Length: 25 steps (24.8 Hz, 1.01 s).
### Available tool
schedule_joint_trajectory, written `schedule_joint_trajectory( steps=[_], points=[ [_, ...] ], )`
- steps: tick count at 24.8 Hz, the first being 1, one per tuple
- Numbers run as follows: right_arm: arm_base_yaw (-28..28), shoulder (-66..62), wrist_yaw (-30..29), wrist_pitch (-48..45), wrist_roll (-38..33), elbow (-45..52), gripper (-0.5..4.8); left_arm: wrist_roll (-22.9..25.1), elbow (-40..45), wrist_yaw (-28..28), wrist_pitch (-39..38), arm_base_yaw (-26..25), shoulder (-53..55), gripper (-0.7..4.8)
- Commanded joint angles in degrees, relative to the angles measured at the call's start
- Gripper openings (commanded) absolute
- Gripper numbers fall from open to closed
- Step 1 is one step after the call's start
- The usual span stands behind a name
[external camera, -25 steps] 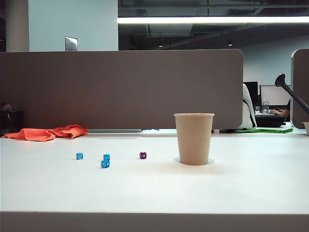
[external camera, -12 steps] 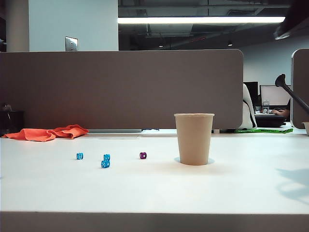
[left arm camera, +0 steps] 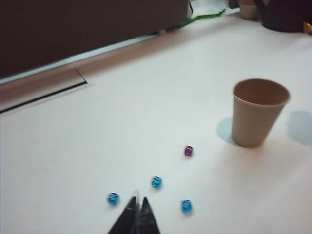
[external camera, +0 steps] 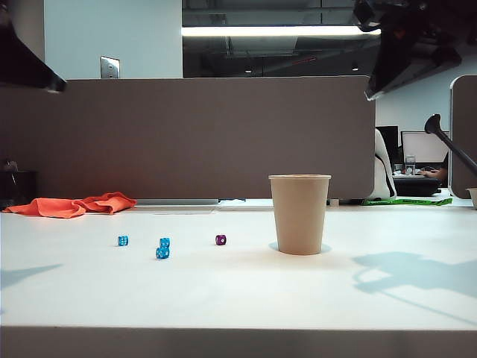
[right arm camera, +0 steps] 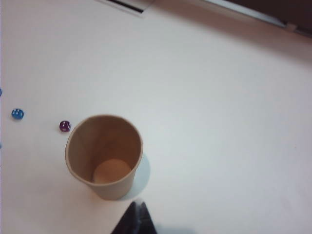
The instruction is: Pick up the dice with a different color and drop it into the paper cup.
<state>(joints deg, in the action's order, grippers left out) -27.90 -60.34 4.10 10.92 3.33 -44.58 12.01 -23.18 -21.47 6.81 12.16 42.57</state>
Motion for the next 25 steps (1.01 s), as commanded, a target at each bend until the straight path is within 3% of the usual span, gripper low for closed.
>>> schedule_joint_trajectory(
  steps=[1,8,15,21,25],
  points=[
    [-0.02,0.13,0.02,-1.46,0.11,-0.24,-0.05,1.57,-0.28,-0.52,2.47,1.57,2.12,-0.06],
    [-0.02,0.15,-4.09,-3.89,0.11,-0.20,-0.05,1.49,-0.28,-4.28,11.85,4.31,7.04,-0.06],
    [-0.02,0.13,-4.24,-3.23,-0.15,-0.13,-0.05,1.05,-0.28,-4.26,12.55,4.28,7.02,-0.06],
    [-0.13,0.13,-7.74,-7.17,-6.12,-0.31,-0.05,-1.01,-0.28,-4.04,12.55,4.28,7.02,-0.06],
    [-3.98,-2.38,-3.87,-6.60,-6.78,-4.33,-0.05,-1.75,-0.28,-4.07,12.50,4.28,7.02,-0.06]
  ],
)
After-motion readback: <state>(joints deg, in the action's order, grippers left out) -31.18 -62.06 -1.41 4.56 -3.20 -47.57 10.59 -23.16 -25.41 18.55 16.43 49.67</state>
